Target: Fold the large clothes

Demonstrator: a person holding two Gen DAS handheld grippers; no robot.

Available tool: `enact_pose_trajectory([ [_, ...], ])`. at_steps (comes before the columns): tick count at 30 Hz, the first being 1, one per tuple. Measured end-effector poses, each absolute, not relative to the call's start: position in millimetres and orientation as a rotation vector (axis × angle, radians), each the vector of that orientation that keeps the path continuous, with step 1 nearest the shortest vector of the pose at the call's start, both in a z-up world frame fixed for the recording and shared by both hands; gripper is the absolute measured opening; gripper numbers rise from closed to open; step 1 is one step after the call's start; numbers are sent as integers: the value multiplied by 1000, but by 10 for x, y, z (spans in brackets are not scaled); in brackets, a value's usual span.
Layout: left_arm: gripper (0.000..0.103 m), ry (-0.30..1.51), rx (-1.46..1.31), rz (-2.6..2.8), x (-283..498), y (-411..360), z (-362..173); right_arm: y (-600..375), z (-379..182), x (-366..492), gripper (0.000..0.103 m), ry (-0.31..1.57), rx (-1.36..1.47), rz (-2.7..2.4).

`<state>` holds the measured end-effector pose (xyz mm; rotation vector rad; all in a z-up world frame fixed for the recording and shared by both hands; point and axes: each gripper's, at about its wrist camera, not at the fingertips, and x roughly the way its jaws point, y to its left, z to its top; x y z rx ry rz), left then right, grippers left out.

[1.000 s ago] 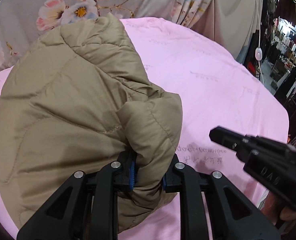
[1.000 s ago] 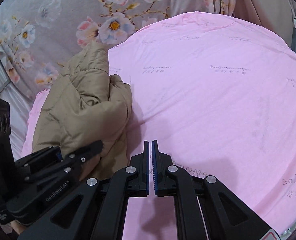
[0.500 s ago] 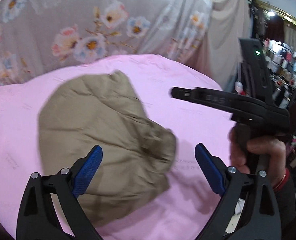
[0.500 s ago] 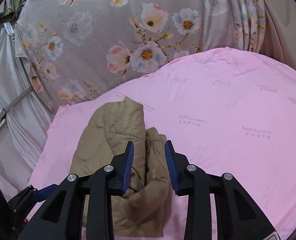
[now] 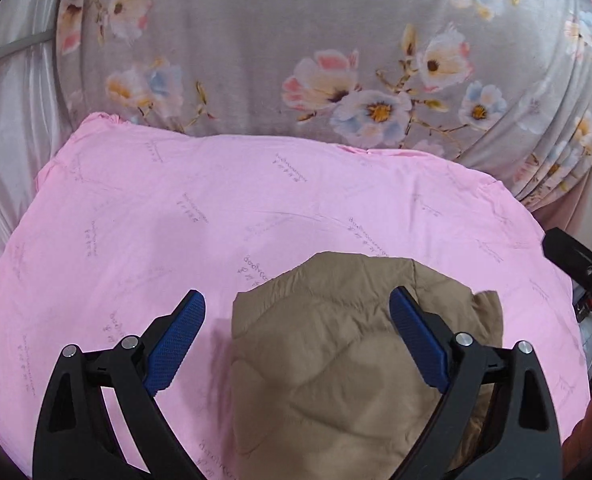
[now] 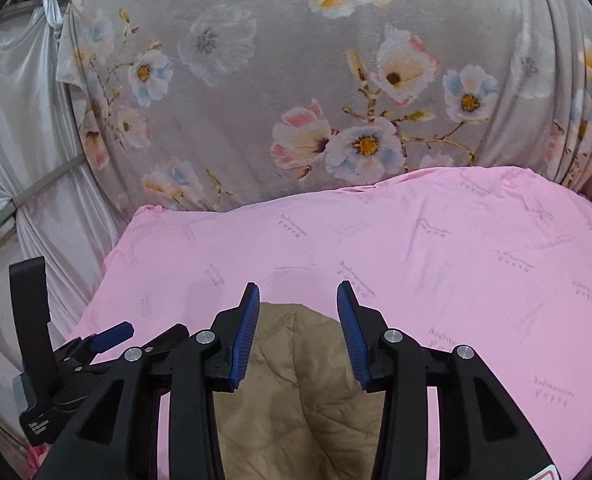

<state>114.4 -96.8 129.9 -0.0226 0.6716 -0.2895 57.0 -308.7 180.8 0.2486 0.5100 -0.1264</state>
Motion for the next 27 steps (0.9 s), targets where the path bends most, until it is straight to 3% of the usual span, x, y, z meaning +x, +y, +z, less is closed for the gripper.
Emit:
enact_pose_trajectory([
  [5,91,760,-5,-245,1432,-1217,950,-3215,1229,888,41,614,198,-224],
  [13,93,856,-10,-263,1677,-1391,210,-3684,0,747,34,717,467,-225],
  [27,97,724,163,-310,1694,-1541,-59,-3463,-264,524,34,590,579,-344],
])
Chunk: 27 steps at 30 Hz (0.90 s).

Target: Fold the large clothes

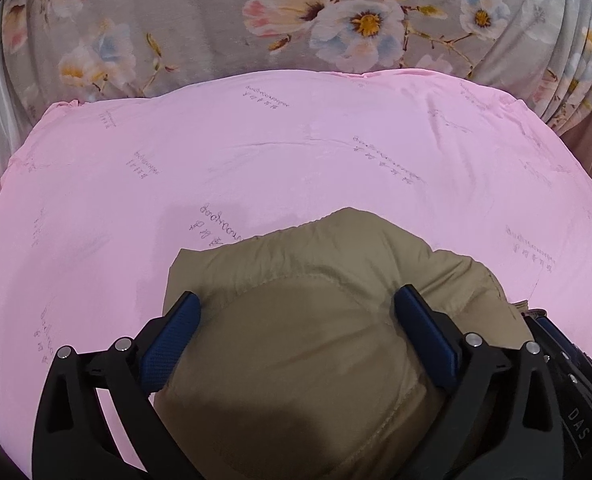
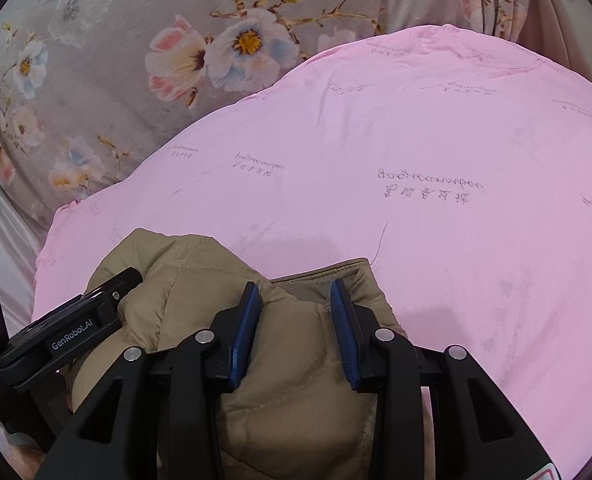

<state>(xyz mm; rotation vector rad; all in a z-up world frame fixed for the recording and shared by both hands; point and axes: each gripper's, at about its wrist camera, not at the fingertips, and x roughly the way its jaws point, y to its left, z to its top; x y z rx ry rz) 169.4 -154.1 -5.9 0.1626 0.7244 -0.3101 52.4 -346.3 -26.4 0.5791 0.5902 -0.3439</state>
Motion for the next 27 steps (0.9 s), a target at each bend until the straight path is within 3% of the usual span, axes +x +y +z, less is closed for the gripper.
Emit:
enact_pose_trajectory([
  [18,97,711,226,-312,1848,-1649,-144,-3503,-356,606,36,581,652,-364],
  [27,96,768,173,-376,1092,-1036,150,-3339,222,-241,39,642,563,-237],
])
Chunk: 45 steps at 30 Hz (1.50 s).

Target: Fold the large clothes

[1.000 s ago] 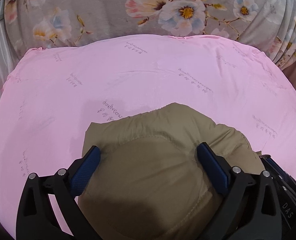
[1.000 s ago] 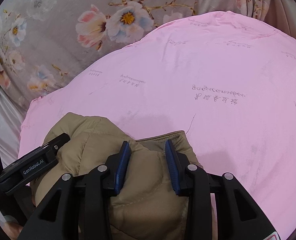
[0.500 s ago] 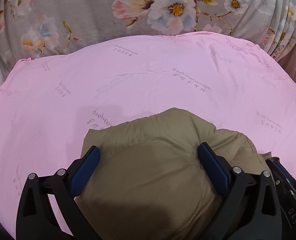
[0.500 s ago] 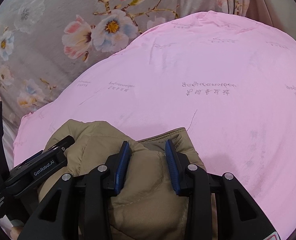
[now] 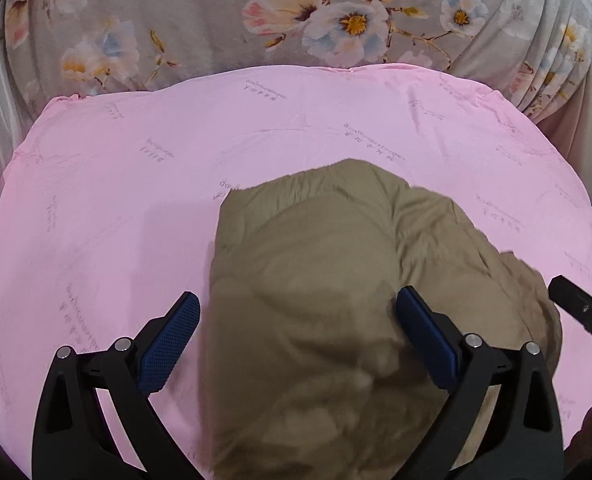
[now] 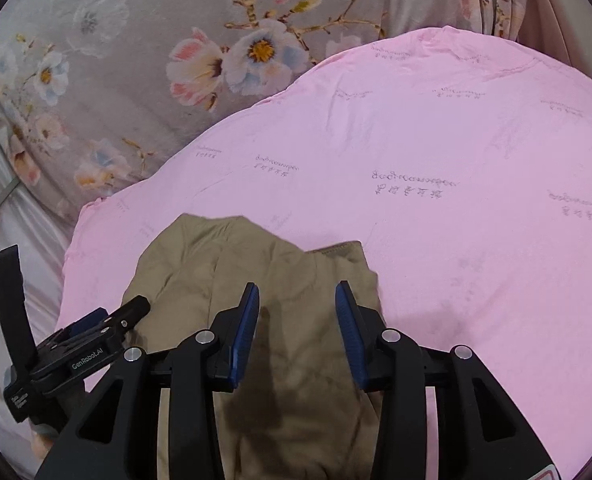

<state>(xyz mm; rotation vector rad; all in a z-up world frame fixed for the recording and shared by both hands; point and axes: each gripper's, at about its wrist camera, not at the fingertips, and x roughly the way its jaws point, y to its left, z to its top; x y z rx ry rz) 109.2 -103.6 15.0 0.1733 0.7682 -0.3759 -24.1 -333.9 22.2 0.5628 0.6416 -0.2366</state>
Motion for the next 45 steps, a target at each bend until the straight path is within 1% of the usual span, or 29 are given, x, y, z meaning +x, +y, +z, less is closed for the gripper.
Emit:
enact_pose_trajectory([
  [3,96,809,176,-395,794,-850,90,-3131,191,-601,39,698,540,-186],
  [6,96,873,167,-407,555,-705,-91,-2914,28,-834,39,765,505,-180],
  [10,96,914,91,-402,414,-489,-256,-2669,-223,-934,39,832,432,-192],
  [14,97,945,3,-424,376,-350,-389,-2598,-360,-964,39,810,424,-216],
  [23,98,892,2,-404,313,-388,-533,-2692,-602,-1031,40,724,509,-179],
  [29,98,885,8,-405,286,-367,-503,-2911,-525,-1080,41,746,586,-130],
  [33,98,909,24,-425,353,-313,-327,-3315,-412,-1179,43,696,715,-95],
  [36,98,905,24,-437,452,-273,-197,-3617,-490,-1121,45,731,785,-109],
  [39,98,921,-1,-467,619,-255,-127,-3775,-666,-979,46,793,856,-54],
  [45,98,982,-46,-531,948,-372,-179,-3599,-759,-679,46,834,828,16],
])
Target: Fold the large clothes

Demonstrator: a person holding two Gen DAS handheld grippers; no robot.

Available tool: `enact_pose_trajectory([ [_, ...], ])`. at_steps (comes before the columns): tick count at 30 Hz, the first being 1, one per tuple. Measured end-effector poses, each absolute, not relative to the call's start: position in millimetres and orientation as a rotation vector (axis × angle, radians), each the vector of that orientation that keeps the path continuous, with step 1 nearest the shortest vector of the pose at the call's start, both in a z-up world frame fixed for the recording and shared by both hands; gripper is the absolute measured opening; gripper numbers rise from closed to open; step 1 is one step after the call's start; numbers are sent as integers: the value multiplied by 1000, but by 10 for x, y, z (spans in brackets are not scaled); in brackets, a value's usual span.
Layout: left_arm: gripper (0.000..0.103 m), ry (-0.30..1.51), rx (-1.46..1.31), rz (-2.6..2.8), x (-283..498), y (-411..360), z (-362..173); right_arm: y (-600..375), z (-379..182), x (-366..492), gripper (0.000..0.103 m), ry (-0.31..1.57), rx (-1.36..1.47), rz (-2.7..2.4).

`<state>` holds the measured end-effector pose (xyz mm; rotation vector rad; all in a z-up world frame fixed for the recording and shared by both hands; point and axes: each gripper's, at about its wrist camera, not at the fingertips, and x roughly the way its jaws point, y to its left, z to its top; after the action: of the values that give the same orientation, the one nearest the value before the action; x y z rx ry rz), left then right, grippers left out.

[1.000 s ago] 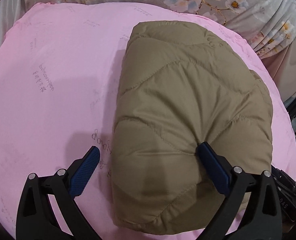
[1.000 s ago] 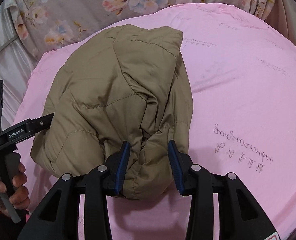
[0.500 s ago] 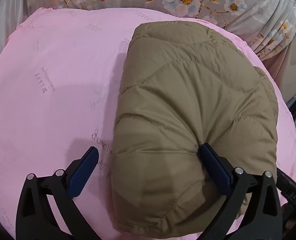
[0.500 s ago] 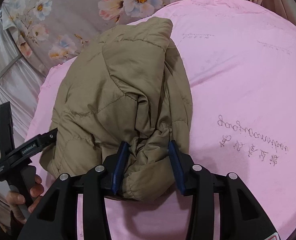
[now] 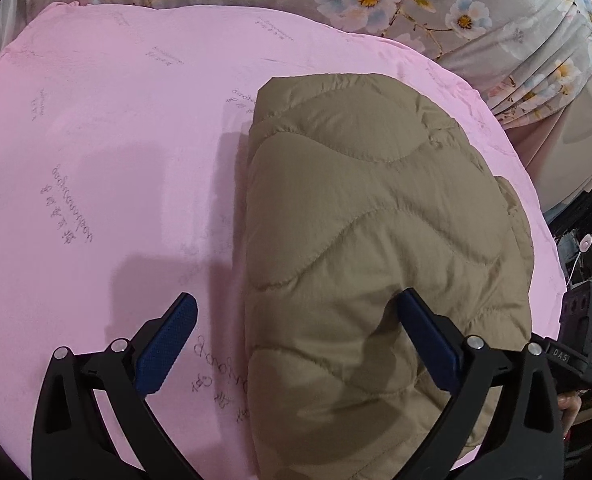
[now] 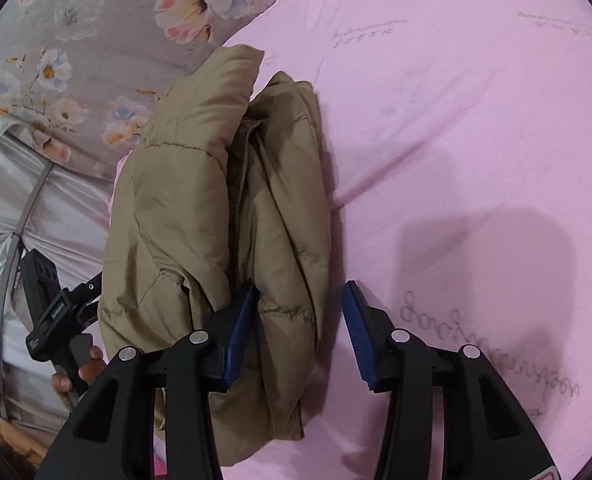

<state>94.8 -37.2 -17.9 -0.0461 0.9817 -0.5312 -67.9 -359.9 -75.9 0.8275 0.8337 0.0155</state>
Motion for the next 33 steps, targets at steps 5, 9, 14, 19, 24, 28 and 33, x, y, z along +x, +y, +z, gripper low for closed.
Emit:
enact_pose_trajectory([
  [5,98,997,-76,-605,1073,-519,-239,-3631,-812,-533,46,812,886,47],
  [9,98,1003,-126,-651,1161,-585,-308,-3646,-868,-457,46,774,930,79],
  [14,98,960,-128,-714,1149,-596,-317,-3523,-910,-357,30,756,929,138],
  [19,94,879,-77,-776,1034,-551,-230,-3384,-849,-281,23,759,883,152],
  [24,85,791,-36,-790,1014,-482,-87,-3178,-656,-168,15,723,785,137],
  [28,84,706,-6,-785,1062,-432,71,-3044,-506,87,14,695,715,139],
  [33,82,612,22,-754,1304,-421,256,-2942,-317,501,14,627,666,157],
])
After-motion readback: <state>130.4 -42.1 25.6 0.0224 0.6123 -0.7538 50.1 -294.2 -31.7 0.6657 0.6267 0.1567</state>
